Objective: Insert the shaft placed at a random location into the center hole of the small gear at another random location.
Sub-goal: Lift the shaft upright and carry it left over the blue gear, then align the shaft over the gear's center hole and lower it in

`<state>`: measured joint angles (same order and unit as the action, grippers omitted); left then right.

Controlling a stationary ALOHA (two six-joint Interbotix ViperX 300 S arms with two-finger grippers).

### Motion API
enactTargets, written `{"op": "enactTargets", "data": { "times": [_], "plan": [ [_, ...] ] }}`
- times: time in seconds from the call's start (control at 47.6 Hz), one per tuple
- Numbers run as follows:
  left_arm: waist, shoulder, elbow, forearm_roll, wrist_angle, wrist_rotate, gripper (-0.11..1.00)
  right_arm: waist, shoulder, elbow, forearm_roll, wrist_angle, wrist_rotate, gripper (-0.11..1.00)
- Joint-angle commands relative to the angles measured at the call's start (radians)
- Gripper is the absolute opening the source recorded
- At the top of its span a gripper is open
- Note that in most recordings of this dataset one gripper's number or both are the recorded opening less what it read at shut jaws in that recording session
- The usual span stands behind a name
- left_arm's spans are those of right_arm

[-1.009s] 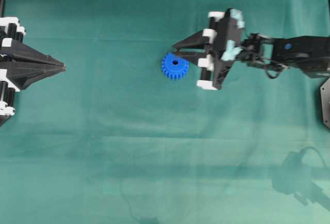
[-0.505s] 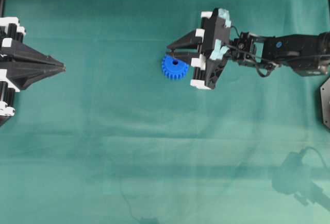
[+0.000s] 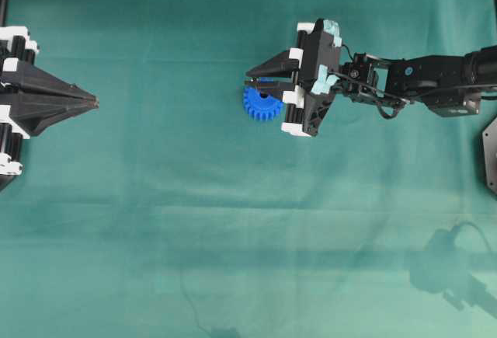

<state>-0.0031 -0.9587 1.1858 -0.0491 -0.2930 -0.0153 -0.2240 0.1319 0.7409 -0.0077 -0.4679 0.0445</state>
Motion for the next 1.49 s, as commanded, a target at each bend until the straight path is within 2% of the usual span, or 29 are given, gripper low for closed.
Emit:
{"op": "enactTargets", "data": {
  "times": [0.0, 0.399, 0.694, 0.925, 1.135, 1.472],
  "plan": [
    [-0.002, 0.008, -0.011, 0.002, -0.009, -0.002, -0.01, -0.005, -0.011, -0.008, 0.0, 0.002, 0.002, 0.12],
    [-0.002, 0.008, -0.012, -0.002, -0.009, -0.002, -0.01, -0.003, -0.115, 0.002, -0.005, -0.006, 0.0, 0.12],
    [-0.002, 0.008, -0.011, 0.002, -0.009, -0.002, -0.01, 0.012, -0.118, 0.011, -0.005, -0.021, 0.0, 0.12],
    [-0.002, 0.008, -0.012, -0.002, -0.009, -0.002, -0.01, 0.026, -0.074, 0.038, 0.003, -0.078, 0.006, 0.12],
    [-0.002, 0.008, -0.011, 0.002, -0.009, -0.002, -0.01, 0.029, -0.009, 0.052, 0.029, -0.127, 0.008, 0.12],
    [-0.002, 0.008, -0.011, 0.002, -0.011, -0.002, -0.01, 0.029, 0.012, 0.052, 0.034, -0.135, 0.008, 0.12]
  ]
}}
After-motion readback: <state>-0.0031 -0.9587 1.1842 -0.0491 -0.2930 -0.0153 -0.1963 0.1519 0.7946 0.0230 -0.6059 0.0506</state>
